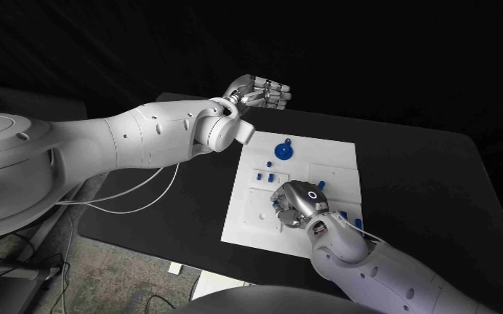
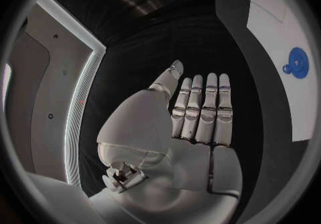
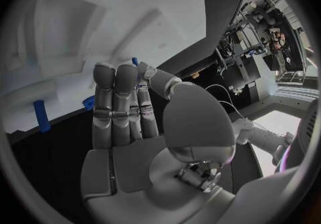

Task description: Assemble the parts on the task board

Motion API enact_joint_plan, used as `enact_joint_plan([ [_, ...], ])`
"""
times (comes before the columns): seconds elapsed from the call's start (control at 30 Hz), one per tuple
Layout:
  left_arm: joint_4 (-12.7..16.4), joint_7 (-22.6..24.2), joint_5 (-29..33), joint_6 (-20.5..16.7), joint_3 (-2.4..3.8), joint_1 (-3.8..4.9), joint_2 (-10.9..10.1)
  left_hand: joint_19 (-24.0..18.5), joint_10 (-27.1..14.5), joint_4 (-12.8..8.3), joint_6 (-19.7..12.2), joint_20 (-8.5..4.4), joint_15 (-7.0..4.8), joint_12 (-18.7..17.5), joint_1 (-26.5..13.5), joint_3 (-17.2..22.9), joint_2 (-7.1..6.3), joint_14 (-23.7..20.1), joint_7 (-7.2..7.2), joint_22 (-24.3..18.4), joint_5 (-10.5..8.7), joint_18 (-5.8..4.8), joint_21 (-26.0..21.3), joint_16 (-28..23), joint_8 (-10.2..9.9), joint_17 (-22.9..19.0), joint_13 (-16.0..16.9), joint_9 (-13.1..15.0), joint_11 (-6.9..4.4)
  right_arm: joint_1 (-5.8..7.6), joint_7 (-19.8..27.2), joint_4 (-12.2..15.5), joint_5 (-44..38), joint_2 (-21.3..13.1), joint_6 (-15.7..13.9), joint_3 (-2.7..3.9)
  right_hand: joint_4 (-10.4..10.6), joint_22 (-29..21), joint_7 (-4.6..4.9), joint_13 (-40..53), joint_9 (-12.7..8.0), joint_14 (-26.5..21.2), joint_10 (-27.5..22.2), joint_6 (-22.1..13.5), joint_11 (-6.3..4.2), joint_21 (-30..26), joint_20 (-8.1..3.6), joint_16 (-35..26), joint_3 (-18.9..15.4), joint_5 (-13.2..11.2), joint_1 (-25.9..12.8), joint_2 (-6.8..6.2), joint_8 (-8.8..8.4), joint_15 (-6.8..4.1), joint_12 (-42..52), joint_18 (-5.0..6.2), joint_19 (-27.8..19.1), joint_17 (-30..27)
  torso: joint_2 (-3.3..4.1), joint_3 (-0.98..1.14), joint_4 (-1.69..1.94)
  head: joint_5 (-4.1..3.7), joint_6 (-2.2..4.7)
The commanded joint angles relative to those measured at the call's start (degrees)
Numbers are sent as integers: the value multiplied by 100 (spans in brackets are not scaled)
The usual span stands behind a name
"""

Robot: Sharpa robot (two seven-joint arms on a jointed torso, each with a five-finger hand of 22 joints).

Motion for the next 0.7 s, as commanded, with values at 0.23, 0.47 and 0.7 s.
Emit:
enact_joint_plan([
  [0.23, 25, 10, 29, 106, 4, 6, 5, 45, -52, 26, 44, -12, -4, 10, 34, 13, 18, -40, 9, -8, 7, -11, 29, -25, 1, -8, -7, 1, 0, -4, -101, -24, -81, 39, 242, -5, -36, 88, 1, 10, 8, -33, 90, 17, -63, -160, 13, 29, 19, 21, -25, 57, 37, -21, 40, 125, 66, -12, 1, -3, 1, -4, -6],
  [0.47, 28, 2, 29, 109, 4, 6, 6, 49, -54, 25, 45, -12, -3, 10, 39, 12, 20, -43, 11, -11, 1, -7, 34, -25, 1, -8, -6, 1, 1, -4, -128, -60, -102, 70, 373, -20, -42, 112, 2, 10, 9, -33, 84, 13, -61, -191, 14, 25, 15, 21, -24, 65, 38, -20, 39, 121, 72, -20, 2, -3, 0, 1, -13],
  [0.7, 31, -5, 29, 117, 3, 7, 7, 49, -54, 25, 45, -12, -3, 10, 39, 12, 20, -43, 11, -11, 1, -7, 34, -25, 1, -8, -6, 1, 1, -4, -197, -109, -159, 101, 557, -84, -49, 132, 4, 10, 9, -36, 75, 7, -58, -230, 17, 19, 5, 21, -26, 70, 38, -18, 39, 114, 73, -27, 2, -1, 2, 4, -20],
])
